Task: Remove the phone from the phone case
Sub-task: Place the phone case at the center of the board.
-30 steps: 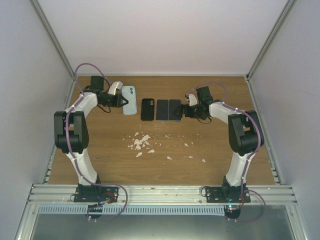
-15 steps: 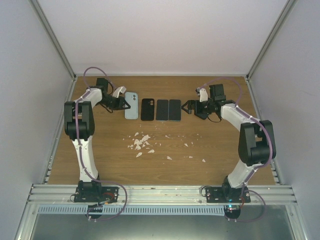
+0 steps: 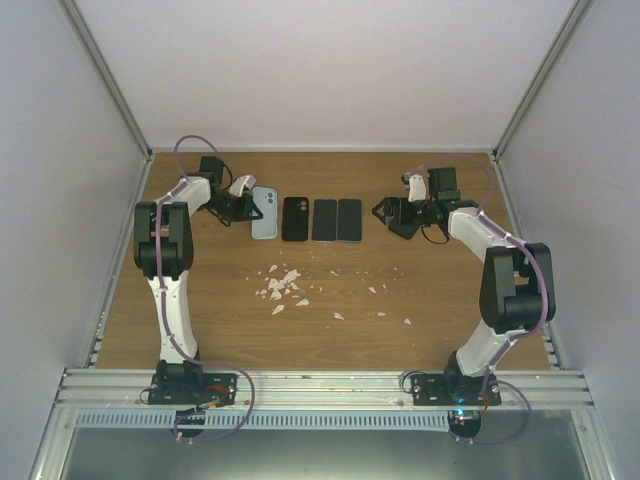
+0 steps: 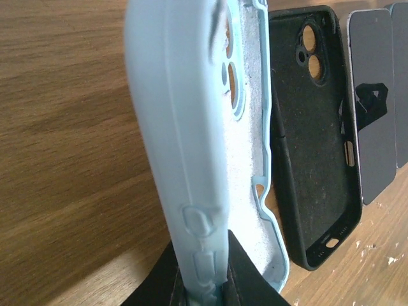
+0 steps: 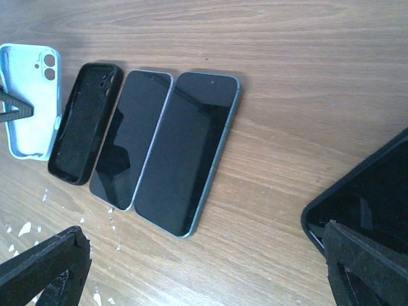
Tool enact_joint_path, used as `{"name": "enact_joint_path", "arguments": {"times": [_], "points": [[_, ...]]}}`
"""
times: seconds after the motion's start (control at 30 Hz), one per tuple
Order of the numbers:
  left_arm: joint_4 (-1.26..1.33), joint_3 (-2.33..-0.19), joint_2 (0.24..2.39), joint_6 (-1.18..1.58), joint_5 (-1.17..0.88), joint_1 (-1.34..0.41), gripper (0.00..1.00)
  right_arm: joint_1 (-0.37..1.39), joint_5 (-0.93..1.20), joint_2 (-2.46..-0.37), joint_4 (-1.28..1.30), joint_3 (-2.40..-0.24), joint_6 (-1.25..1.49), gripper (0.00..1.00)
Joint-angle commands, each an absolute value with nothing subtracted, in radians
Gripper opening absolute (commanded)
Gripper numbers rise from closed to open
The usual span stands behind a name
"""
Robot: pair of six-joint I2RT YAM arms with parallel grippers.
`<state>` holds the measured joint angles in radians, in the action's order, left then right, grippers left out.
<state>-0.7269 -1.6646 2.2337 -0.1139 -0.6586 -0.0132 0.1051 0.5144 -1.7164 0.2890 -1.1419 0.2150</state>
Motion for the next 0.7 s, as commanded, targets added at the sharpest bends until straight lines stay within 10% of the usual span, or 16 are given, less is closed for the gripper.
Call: {"name": "enact_joint_path", "arguments": {"times": [0.0, 0.17, 0.67], "points": [[-0.731, -1.657, 2.291, -0.116, -0.582, -0.075, 0.01, 0.089, 0.471, -1.7, 0.292, -1.144, 0.2, 1.0], [-0.737, -1.655, 2.299, -0.12, -0.534, -0.09, 0.07, 0.082, 0.404, -1.693, 0.308, -1.147, 0.193, 1.0], [-0.716, -1.624, 2.211, -0.072, -0.453, -0.09, 0.65, 0.048, 0.07, -1.696, 0.363, -1.167, 0.324, 1.0]]}}
